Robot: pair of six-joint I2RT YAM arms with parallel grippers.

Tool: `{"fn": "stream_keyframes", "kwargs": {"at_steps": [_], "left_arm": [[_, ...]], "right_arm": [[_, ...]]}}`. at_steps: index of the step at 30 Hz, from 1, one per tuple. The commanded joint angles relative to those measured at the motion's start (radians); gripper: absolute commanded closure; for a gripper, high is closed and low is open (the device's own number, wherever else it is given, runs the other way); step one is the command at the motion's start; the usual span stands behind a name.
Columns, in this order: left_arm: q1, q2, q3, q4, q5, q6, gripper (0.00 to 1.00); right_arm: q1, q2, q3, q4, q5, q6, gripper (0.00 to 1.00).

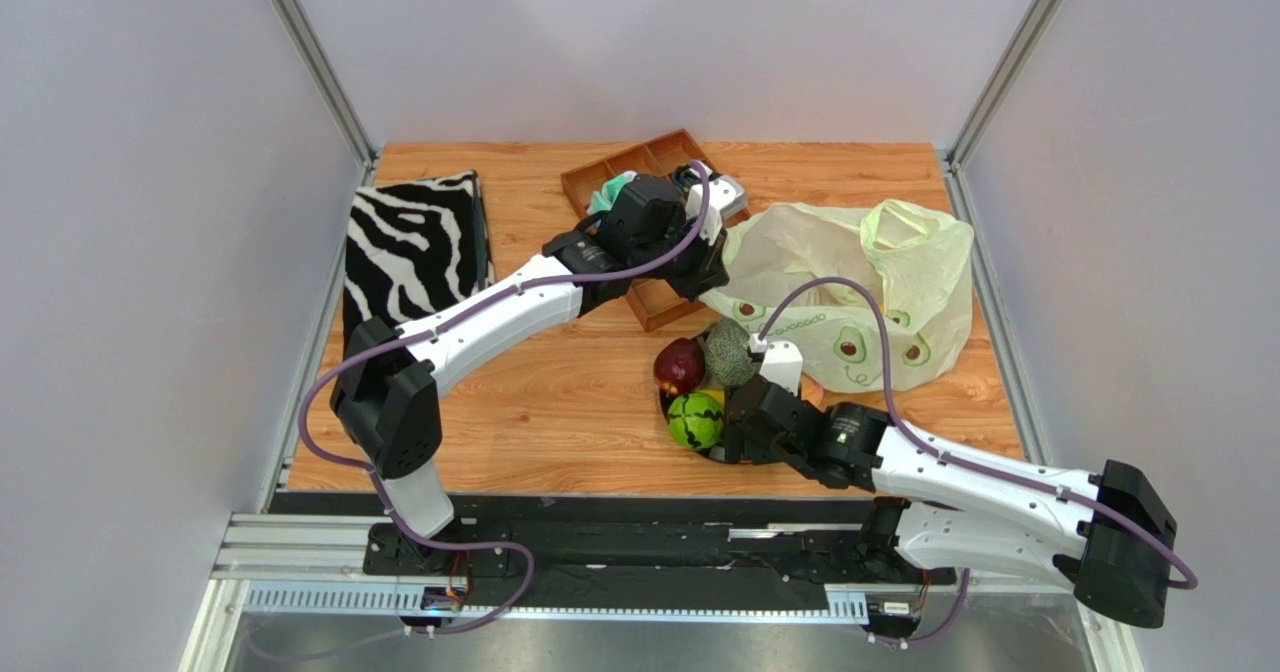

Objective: Place the fruits into the plastic bag

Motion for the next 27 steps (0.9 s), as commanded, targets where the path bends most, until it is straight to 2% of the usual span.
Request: {"fn": "stream_keyframes", "kwargs": {"at_steps": [1, 6, 17, 21, 27], "left_arm": [[0.003, 0.004, 0.045, 0.013, 0.014, -0.007, 1.0], [0.003, 0.004, 0.045, 0.013, 0.013, -0.007, 1.0], [0.003, 0.006, 0.046, 0.013, 0.016, -0.009, 1.0], [0.003, 0.006, 0.046, 0.013, 0.016, -0.007, 1.0], [0.003, 0.006, 0.046, 0.011, 0.019, -0.009, 1.0]], "right_arm": [[0.005, -0.034, -0.003, -0.001, 0.031, 0.001, 0.52], [0.005, -0.057, 0.006, -0.015, 0.011, -0.007, 0.6], [0.004, -0.228, 0.065, -0.107, 0.054, -0.048, 0.66], [-0.015, -0.261, 0.074, -0.06, 0.066, -0.116, 0.66], [-0.107, -0.227, 0.212, -0.015, 0.014, -0.266, 0.66]]}}
